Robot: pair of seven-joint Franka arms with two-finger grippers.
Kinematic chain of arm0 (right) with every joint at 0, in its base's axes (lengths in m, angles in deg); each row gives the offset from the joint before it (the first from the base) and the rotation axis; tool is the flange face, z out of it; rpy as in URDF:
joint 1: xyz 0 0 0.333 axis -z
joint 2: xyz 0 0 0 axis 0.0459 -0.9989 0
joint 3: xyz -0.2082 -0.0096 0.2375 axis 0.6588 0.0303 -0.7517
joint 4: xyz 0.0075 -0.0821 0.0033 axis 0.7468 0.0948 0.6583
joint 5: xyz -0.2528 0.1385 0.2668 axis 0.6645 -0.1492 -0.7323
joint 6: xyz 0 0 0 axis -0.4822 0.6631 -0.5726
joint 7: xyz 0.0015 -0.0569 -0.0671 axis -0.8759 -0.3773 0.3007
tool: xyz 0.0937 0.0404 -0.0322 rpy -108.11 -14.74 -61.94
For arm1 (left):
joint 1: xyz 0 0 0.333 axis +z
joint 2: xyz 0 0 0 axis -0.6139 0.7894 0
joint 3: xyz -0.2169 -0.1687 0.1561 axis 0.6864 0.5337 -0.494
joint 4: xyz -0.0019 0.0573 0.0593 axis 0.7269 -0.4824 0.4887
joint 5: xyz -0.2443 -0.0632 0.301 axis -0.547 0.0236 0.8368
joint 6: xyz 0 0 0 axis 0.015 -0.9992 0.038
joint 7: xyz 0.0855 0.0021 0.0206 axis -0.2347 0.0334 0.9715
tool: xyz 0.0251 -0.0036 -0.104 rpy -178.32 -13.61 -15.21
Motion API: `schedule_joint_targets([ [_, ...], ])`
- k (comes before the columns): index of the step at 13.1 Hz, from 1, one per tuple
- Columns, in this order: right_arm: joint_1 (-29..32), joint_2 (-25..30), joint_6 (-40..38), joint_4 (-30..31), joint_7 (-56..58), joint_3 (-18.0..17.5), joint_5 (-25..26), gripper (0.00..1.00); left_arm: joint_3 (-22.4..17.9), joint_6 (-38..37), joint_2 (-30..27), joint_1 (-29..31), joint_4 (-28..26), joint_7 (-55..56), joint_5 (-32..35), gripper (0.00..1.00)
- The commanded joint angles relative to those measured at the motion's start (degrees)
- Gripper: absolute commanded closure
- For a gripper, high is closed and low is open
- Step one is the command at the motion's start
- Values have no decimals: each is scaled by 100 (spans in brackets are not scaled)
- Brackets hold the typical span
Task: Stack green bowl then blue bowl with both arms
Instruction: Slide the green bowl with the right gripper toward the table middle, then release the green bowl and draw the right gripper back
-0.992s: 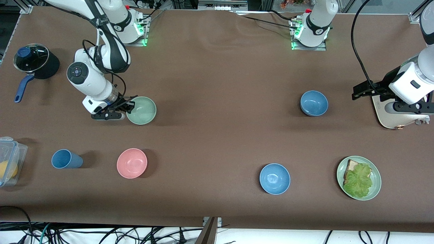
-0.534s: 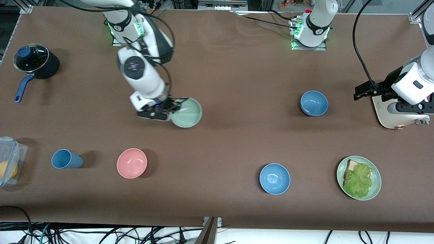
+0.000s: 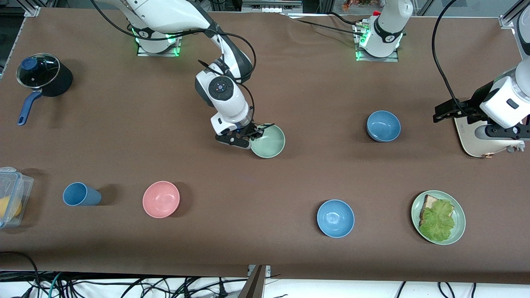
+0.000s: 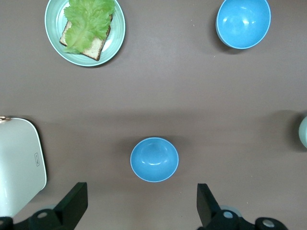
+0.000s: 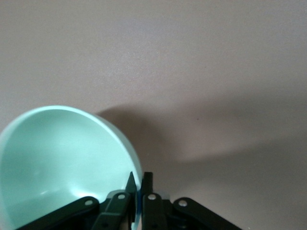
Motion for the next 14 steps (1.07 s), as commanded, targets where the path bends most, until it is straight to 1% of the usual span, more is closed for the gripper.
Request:
schedule_joint_targets([
  [1, -14, 53, -86, -129, -124, 63, 13, 0, 58, -133, 82, 73, 186, -39, 51, 0],
  [3, 13, 210, -269, -137, -89, 142, 13, 0, 58, -133, 82, 73, 178, -39, 51, 0],
  [5, 21, 648, -892, -181, 156, 544, 65, 0, 58, -133, 82, 73, 186, -39, 51, 0],
  [6, 30, 912, -1260, -173, 540, 816, 65, 0, 58, -133, 82, 73, 186, -39, 51, 0],
  [7, 30, 1097, -1647, -181, 1049, 1106, 48, 0, 58, -133, 82, 73, 178, -39, 51, 0],
  [9, 109, 1362, -1957, -181, 2444, 1643, -127, 0, 58, -133, 82, 73, 186, -39, 51, 0],
  [11, 267, 1616, -2326, -181, 3108, 1951, -662, 0, 58, -133, 82, 73, 186, -39, 51, 0],
  [14, 268, 2248, -3063, -181, 3776, 2496, -682, 0, 58, -133, 82, 73, 186, -39, 51, 0],
])
